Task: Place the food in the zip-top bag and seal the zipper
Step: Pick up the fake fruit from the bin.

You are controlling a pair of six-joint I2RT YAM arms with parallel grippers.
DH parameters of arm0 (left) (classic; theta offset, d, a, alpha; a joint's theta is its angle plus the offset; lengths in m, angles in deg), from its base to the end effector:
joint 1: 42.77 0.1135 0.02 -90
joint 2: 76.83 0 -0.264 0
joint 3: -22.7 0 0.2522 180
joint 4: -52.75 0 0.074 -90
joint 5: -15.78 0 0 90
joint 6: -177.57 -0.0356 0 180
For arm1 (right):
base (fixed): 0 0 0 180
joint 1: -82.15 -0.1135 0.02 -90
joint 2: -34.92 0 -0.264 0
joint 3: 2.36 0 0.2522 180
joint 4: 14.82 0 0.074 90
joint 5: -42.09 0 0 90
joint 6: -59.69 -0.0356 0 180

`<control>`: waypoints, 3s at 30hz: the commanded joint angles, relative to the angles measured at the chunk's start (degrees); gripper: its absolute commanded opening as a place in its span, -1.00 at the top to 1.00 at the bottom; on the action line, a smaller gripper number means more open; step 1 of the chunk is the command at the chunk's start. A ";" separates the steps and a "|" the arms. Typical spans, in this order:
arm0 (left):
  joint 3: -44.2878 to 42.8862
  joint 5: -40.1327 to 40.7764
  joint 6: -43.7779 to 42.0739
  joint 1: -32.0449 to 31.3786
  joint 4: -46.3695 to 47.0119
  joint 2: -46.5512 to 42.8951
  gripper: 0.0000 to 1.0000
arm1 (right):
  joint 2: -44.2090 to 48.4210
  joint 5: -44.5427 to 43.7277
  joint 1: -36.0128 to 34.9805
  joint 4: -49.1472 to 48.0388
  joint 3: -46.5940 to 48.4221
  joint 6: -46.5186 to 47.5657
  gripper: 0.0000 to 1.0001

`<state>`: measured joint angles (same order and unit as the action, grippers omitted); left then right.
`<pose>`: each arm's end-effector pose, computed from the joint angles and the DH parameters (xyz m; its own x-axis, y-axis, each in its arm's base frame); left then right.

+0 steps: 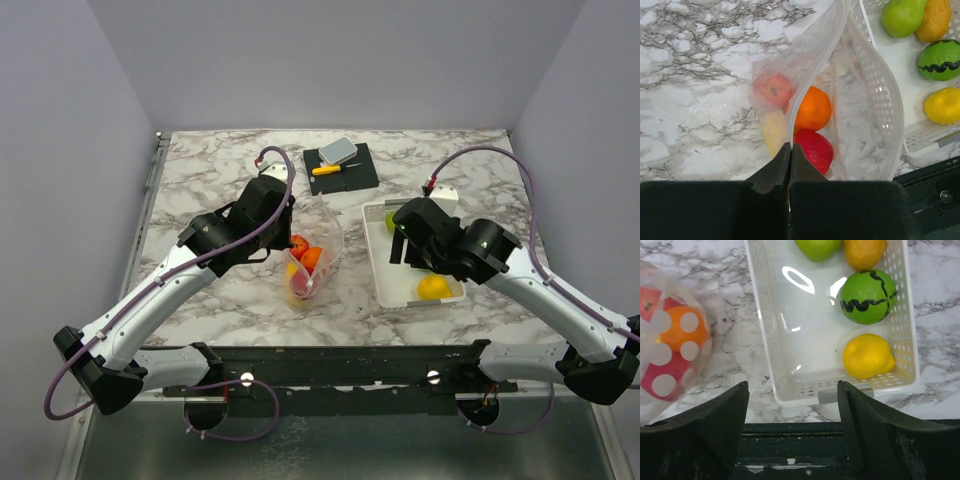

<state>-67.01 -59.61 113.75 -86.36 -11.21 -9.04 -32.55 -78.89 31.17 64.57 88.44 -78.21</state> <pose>0.1762 -0.1553 0.3794 -0.6698 0.0481 -0.7410 0.2630 0.9486 -0.1761 0.1457 0.1507 0.3705 -0.7102 0.1340 -0.6912 0.0623 0.9898 0.1280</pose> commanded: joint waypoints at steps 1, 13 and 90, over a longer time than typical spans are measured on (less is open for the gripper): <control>0.20 0.42 -0.93 0.13 0.56 0.31 1.00 | 0.73 -2.22 1.44 3.54 -2.67 -1.15 -0.54; 0.35 0.14 -1.04 0.15 0.58 0.20 1.00 | -0.85 5.37 10.74 -2.85 -12.30 3.01 -0.87; 0.27 -0.58 -2.34 0.81 0.98 0.19 1.00 | -6.22 8.42 17.95 -8.89 -6.17 11.26 0.45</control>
<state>-66.77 -59.65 111.95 -85.88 -10.81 -8.78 -41.09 -73.27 48.81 54.89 78.19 -69.66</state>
